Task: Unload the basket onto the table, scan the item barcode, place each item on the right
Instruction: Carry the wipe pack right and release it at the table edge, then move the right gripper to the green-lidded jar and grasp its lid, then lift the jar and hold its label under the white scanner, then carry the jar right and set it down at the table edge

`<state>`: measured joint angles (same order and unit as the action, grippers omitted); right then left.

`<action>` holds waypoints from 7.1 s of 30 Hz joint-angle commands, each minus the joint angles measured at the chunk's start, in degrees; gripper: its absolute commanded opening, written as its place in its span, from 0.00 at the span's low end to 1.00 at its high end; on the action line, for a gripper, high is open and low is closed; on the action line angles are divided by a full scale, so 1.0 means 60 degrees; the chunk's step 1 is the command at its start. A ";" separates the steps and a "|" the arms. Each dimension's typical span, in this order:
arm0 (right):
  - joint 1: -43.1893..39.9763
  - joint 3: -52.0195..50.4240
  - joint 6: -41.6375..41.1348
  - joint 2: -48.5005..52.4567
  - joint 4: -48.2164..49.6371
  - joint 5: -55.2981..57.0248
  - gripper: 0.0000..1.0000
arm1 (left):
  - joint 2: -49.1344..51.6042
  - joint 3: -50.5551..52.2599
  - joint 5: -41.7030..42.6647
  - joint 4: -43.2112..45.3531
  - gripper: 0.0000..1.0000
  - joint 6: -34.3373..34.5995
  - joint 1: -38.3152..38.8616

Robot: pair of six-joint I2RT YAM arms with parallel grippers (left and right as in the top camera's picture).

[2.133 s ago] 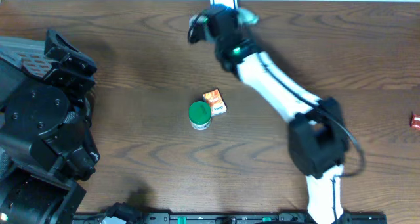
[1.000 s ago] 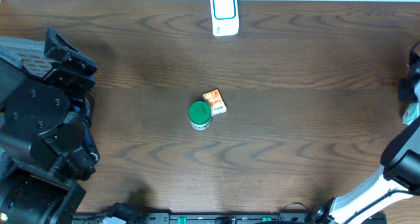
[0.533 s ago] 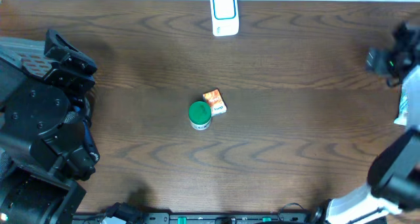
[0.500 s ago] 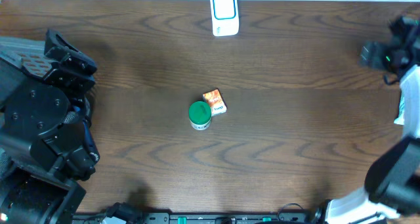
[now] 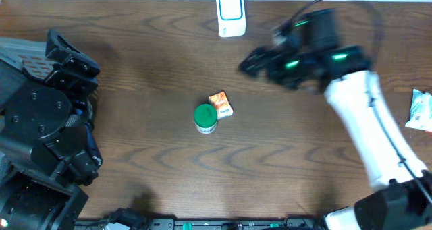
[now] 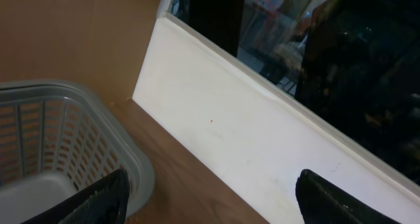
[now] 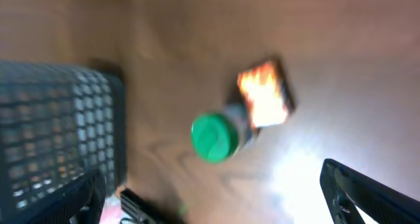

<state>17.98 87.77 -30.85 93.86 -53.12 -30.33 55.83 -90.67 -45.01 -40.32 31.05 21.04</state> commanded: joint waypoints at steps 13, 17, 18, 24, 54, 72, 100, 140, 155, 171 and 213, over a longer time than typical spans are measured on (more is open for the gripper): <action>0.4193 0.0044 -0.4346 0.1752 -0.0991 0.4717 0.99 | -0.0018 -0.0029 -0.0146 0.0007 0.81 -0.0135 -0.0040; 0.4401 0.0073 -0.4364 0.2157 -0.0459 0.4488 0.99 | -0.0018 -0.0033 -0.0149 0.0007 0.82 -0.0135 -0.0040; 0.4430 0.0076 -0.4408 0.2171 -0.0321 0.4433 0.99 | -0.0018 -0.0029 -0.0149 0.0004 0.81 -0.0135 -0.0040; 0.4506 0.0098 -0.4860 0.2226 0.0317 0.4295 0.99 | -0.0018 -0.0033 -0.0149 0.0007 0.82 -0.0135 -0.0040; 0.4583 0.1053 -0.4539 0.4805 -0.0149 0.3963 0.65 | -0.0018 -0.0033 -0.0146 0.0004 0.82 -0.0135 -0.0040; 0.4266 0.5158 -0.1810 0.4776 -0.3282 0.3289 0.55 | -0.0018 -0.0033 -0.0149 0.0007 0.82 -0.0135 -0.0040; 0.1377 0.6852 0.3056 0.5260 0.3075 0.7927 0.50 | -0.0018 -0.0033 -0.0149 0.0007 0.82 -0.0135 -0.0040; 0.1209 0.6801 0.5304 0.9213 0.8644 0.9278 0.48 | -0.0018 -0.0033 -0.0149 0.0007 0.82 -0.0135 -0.0040; 0.1774 0.6801 0.6553 0.8065 0.7340 1.2338 0.51 | -0.0018 -0.0029 -0.0146 0.0004 0.82 -0.0135 -0.0040; -0.0029 0.6801 0.4419 0.5373 -0.0168 1.2994 0.52 | -0.0018 -0.0033 -0.0149 0.0007 0.81 -0.0135 -0.0040; -0.8932 0.6881 -0.0783 0.4003 -0.4033 0.2211 0.99 | -0.0018 -0.0033 -0.0149 0.0004 0.82 -0.0135 -0.0040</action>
<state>-37.89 123.52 -34.37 124.49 -75.81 -11.70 55.83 -90.67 -45.01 -40.32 31.05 21.04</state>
